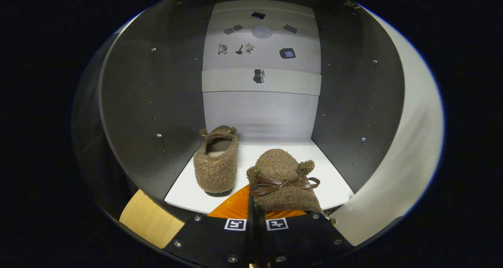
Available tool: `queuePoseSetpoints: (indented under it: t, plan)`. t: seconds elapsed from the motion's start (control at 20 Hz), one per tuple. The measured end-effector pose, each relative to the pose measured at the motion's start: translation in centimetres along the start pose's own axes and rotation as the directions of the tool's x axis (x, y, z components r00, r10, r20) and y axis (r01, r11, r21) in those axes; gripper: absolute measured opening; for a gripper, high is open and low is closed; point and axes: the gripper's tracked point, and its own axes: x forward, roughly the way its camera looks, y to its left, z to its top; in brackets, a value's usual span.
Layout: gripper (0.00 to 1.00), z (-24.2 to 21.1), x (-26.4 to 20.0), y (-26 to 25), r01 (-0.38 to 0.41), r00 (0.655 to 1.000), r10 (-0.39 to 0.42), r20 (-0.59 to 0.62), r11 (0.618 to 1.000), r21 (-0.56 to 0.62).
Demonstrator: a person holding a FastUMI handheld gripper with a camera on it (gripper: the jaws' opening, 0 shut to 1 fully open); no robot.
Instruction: Open the shoe cabinet door, grab the shoes and put them into the shoe cabinet, then close the shoe cabinet door.
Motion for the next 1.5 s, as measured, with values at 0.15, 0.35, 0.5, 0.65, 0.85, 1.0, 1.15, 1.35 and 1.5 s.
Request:
queuePoseSetpoints:
  t: [0.15,0.35,0.5,0.65,0.85,1.0,1.15,1.35,1.5]
  plan:
    - [0.04,0.8,2.9,-0.3,-0.017,1.000,0.017,-0.014,1.000,-0.002]
    - [0.04,1.7,7.1,-0.7,-0.040,0.998,0.040,-0.041,0.999,0.008]
    - [0.05,2.6,10.0,-0.6,-0.052,0.997,0.052,-0.049,0.999,0.000]
    - [0.05,2.9,12.4,-0.7,-0.055,0.997,0.054,-0.055,0.998,-0.021]
    - [0.13,2.8,13.2,-0.6,-0.058,0.996,0.058,-0.071,0.998,0.000]
    - [0.33,2.6,12.5,-0.9,-0.029,0.997,0.027,-0.072,0.999,-0.029]
    - [0.47,3.2,10.7,-0.7,-0.027,0.998,0.025,-0.056,0.999,-0.036]
    - [0.56,3.7,7.2,-0.5,-0.022,0.999,0.021,-0.025,0.999,-0.033]
    - [0.61,3.6,3.8,-0.1,-0.018,1.000,0.018,-0.003,0.999,-0.034]
